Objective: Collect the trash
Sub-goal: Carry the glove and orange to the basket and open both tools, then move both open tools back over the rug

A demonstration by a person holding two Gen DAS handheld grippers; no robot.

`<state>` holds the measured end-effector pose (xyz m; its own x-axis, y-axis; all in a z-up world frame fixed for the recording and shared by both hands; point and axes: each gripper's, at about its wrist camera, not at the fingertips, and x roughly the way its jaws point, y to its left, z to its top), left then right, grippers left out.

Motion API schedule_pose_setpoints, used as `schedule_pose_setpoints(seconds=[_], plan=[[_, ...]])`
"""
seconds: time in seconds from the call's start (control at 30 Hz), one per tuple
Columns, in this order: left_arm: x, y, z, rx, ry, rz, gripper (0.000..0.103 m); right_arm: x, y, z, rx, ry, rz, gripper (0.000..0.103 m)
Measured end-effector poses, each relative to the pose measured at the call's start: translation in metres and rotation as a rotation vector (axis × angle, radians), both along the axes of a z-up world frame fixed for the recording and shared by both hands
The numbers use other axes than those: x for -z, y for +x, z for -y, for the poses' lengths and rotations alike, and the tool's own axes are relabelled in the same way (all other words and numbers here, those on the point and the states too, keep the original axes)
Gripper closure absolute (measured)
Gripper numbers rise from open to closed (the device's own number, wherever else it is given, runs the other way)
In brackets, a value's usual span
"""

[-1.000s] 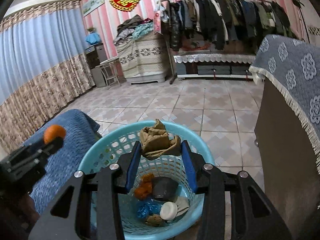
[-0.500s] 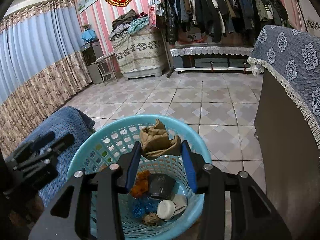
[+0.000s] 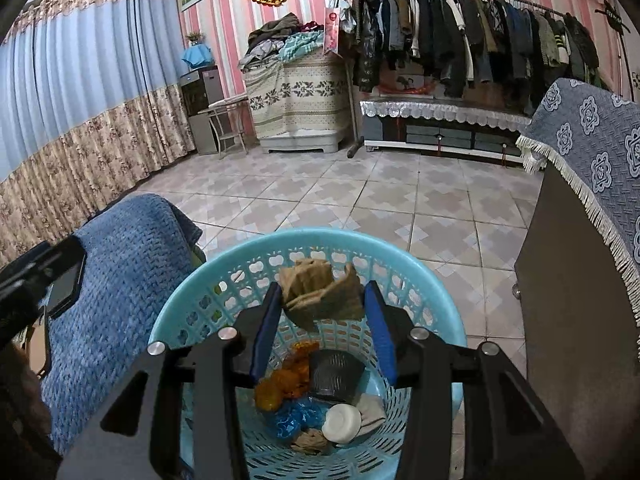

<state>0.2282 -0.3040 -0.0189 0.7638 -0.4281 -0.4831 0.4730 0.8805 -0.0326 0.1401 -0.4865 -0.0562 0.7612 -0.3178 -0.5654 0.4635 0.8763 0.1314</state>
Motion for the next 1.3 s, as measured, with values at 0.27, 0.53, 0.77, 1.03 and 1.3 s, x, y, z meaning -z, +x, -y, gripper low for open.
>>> schedule_pose_setpoints(seconds=[0.27,0.53,0.77,1.03,1.3], plan=[[-0.009,-0.006,-0.045,-0.064,0.008,0.012,0.013,-0.008,0.002,-0.011,0.021,-0.034,-0.006,0.022],[-0.019,-0.017,-0.096,-0.146,0.004,0.045,0.011,-0.027,0.004,-0.038,-0.005,-0.086,0.041,0.01],[-0.021,-0.021,-0.157,-0.238,-0.016,0.03,0.009,-0.044,0.017,-0.084,-0.109,-0.123,0.07,0.01],[-0.015,-0.026,-0.243,-0.385,0.001,0.033,0.008,-0.053,0.035,-0.146,-0.24,-0.102,0.095,0.01],[0.002,0.001,-0.33,-0.528,0.039,-0.047,0.008,-0.067,0.076,-0.222,-0.42,-0.119,0.071,0.01]])
